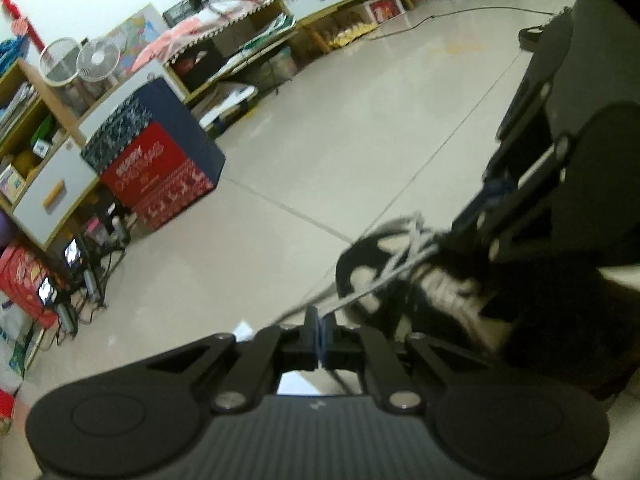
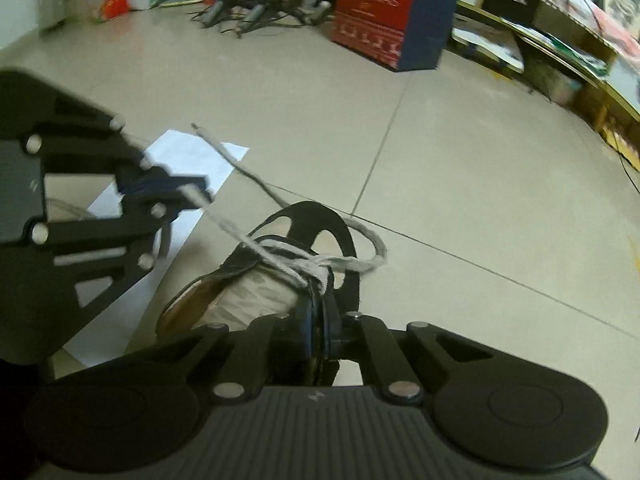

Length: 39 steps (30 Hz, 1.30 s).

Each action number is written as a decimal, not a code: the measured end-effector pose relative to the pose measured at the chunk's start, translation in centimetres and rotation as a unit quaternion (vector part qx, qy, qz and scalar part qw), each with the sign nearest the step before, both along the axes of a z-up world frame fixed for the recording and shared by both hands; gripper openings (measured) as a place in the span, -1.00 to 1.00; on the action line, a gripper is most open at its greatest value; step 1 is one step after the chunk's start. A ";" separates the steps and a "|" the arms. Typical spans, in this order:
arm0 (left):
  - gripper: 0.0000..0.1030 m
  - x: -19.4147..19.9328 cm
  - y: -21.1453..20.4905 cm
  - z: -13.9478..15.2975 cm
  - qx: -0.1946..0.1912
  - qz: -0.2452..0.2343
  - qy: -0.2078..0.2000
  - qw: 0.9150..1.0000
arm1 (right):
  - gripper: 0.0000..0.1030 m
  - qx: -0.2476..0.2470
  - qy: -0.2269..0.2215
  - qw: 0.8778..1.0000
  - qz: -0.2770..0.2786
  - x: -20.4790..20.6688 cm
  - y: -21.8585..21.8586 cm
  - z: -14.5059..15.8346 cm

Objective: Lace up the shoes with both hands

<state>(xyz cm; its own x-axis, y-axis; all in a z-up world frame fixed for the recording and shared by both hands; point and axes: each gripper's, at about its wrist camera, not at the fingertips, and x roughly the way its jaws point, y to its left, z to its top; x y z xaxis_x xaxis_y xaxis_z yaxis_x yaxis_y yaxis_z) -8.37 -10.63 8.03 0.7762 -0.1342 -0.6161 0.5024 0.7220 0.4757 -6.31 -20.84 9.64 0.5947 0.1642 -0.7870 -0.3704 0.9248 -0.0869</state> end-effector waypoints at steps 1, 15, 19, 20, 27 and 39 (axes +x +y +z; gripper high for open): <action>-0.97 -0.3 0.3 -0.2 0.003 0.003 -0.002 1.000 | -0.94 0.004 0.000 1.000 -0.007 0.0 -0.1 0.0; -0.97 -1.2 2.0 -0.1 0.017 -0.003 -0.011 1.000 | -0.95 0.007 -0.005 1.000 -0.020 -0.3 -0.2 -0.1; -0.96 -1.4 1.9 0.7 0.014 -0.007 -0.020 1.000 | -0.92 0.022 -0.002 1.000 -0.017 -0.2 -0.6 0.0; -0.96 -1.4 1.9 1.0 0.014 -0.008 -0.023 1.000 | -0.92 0.025 0.000 1.000 -0.019 -0.2 -0.6 0.0; -0.95 -0.6 2.1 0.7 0.062 0.006 -0.048 0.997 | -0.92 0.028 0.002 0.999 -0.023 -0.1 -0.9 -0.1; -0.95 -0.6 4.3 0.5 0.126 0.046 -0.078 0.988 | -0.91 0.036 0.009 0.999 -0.020 -0.1 -1.0 -0.2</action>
<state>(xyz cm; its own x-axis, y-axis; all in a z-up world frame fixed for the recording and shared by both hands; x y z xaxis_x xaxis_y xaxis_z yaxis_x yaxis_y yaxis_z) -8.96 -6.37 8.51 0.8660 0.0850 -0.4928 0.3459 0.6098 0.7131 -6.38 -21.86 9.39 0.5878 0.1975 -0.7845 -0.3344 0.9423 -0.0133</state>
